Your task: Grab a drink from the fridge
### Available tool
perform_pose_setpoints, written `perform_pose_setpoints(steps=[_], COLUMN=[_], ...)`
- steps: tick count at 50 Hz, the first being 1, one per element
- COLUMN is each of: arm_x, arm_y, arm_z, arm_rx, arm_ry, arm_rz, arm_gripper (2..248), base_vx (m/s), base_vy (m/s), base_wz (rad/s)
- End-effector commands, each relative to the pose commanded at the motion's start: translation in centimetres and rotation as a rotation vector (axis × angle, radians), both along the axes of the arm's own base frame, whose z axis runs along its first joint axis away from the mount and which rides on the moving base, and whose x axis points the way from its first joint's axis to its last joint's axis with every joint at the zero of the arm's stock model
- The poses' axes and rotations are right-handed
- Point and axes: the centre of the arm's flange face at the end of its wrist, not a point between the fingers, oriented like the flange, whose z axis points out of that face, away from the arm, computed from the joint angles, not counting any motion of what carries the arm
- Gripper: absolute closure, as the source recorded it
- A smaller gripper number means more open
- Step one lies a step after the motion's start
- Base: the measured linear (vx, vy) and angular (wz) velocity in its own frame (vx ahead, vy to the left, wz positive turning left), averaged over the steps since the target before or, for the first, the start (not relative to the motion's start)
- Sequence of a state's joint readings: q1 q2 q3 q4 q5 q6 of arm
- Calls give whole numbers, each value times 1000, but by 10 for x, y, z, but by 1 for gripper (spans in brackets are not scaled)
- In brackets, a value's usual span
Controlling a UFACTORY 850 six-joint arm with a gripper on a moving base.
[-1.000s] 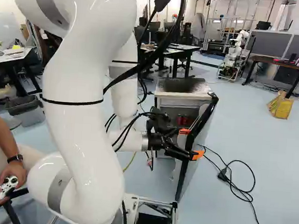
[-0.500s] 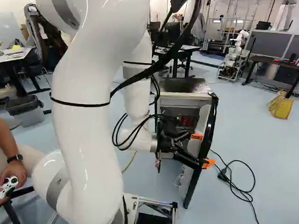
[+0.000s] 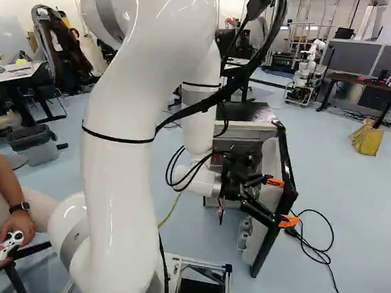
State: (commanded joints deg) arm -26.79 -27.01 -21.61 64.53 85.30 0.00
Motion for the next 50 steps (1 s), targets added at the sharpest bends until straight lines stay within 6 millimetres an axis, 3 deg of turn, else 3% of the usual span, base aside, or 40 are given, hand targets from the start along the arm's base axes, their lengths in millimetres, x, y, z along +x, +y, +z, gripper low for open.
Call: perform_pose_setpoints(steps=[50], arm_x=[28], arm_y=[-111], arm_z=[-10], arm_rx=[-63], arm_ry=[-99], arm_rz=[-209], arm_gripper=[3], base_vx=[0], base_vy=[0], base_wz=[0])
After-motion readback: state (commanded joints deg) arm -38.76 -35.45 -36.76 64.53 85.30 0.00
